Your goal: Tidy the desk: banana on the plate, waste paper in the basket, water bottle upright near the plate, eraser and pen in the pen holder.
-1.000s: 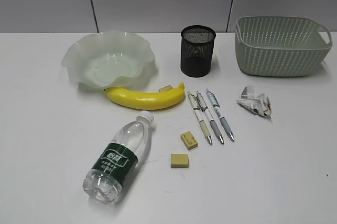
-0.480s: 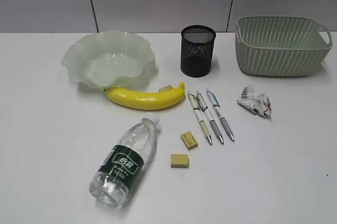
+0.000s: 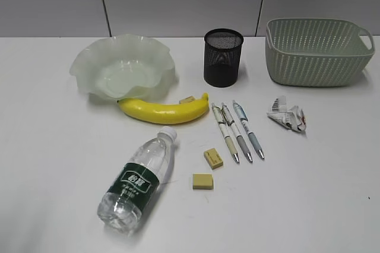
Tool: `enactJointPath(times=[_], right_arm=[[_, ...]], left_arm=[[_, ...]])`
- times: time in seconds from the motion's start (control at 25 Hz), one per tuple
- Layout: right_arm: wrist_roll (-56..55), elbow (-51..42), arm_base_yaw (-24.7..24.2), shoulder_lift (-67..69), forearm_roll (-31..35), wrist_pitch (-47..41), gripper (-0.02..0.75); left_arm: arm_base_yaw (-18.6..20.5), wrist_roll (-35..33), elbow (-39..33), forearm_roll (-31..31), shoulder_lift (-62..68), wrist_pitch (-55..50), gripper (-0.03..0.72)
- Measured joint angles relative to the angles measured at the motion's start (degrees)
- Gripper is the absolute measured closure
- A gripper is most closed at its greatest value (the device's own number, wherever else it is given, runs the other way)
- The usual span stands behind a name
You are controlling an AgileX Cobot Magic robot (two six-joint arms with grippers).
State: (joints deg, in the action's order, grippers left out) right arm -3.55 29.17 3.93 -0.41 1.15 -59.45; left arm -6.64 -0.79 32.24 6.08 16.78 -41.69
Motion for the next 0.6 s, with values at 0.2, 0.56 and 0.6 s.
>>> enactJointPath(times=[0.2,0.56,0.6], right_arm=[[0.0,0.0,0.0,0.0,0.0,0.0,0.498],[0.0,0.0,0.0,0.0,0.0,0.0,0.5],[0.0,0.0,0.0,0.0,0.0,0.0,0.5]], left_arm=[[-0.3,-18.2,3.2,16.2,24.5,9.4,0.28],[-14.1,-28.7,19.0,23.3,62.3,10.8,0.183],[-15.7,-28.4,20.6,23.3,64.8,10.8,0.182]])
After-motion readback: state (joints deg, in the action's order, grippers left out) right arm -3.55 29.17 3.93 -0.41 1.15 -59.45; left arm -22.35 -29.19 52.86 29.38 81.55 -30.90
